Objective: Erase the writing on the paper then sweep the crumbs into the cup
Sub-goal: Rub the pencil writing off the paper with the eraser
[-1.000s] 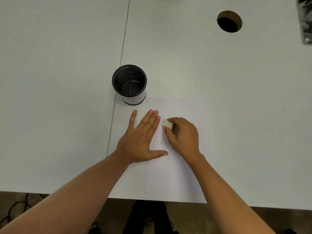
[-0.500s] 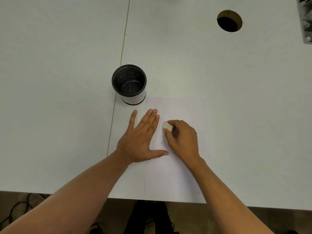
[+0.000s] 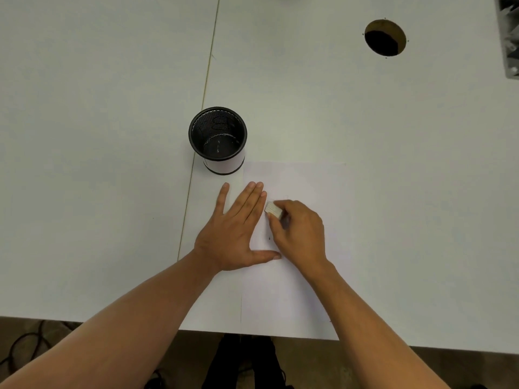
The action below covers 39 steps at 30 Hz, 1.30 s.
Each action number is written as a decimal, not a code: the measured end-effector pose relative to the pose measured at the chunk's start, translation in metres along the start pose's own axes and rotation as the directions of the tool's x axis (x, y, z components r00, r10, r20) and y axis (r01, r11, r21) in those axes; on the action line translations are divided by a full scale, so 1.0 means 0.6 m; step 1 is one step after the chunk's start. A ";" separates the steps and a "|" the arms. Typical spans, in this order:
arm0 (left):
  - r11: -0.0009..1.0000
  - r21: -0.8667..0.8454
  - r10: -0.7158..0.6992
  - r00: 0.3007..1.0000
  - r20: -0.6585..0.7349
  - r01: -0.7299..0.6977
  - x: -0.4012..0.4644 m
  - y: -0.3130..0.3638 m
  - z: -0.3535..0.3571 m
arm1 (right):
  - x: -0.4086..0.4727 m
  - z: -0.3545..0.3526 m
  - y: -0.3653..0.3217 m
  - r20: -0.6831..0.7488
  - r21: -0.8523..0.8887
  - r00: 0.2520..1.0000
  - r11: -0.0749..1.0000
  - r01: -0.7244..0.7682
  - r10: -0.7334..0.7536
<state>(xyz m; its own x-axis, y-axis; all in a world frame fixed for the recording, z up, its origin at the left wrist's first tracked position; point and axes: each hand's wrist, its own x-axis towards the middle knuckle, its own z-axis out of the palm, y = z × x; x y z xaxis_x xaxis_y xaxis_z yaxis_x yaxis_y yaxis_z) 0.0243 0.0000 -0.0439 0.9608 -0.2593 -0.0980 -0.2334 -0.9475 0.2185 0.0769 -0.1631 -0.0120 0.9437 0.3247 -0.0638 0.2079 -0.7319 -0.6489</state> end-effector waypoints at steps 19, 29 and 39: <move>1.000 -0.003 -0.006 1.000 0.016 0.007 0.002 0.002 -0.003 | 0.044 -0.001 -0.013 -0.088 -0.035 0.994 0.997 -0.064 0.061; 1.000 0.011 -0.009 0.999 0.052 0.009 0.002 0.003 -0.005 | 0.052 -0.015 -0.001 -0.103 -0.066 0.991 0.994 -0.089 0.082; 1.000 0.012 -0.008 0.998 0.056 0.007 0.001 0.004 -0.008 | 0.024 -0.010 -0.003 -0.087 -0.069 0.995 0.996 -0.059 0.053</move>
<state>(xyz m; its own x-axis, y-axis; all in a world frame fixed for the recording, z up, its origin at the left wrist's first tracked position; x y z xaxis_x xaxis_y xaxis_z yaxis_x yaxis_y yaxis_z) 0.0250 -0.0011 -0.0386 0.9528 -0.2616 -0.1537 -0.2280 -0.9516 0.2062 0.0917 -0.1607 -0.0071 0.9721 0.2326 -0.0318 0.1695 -0.7893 -0.5902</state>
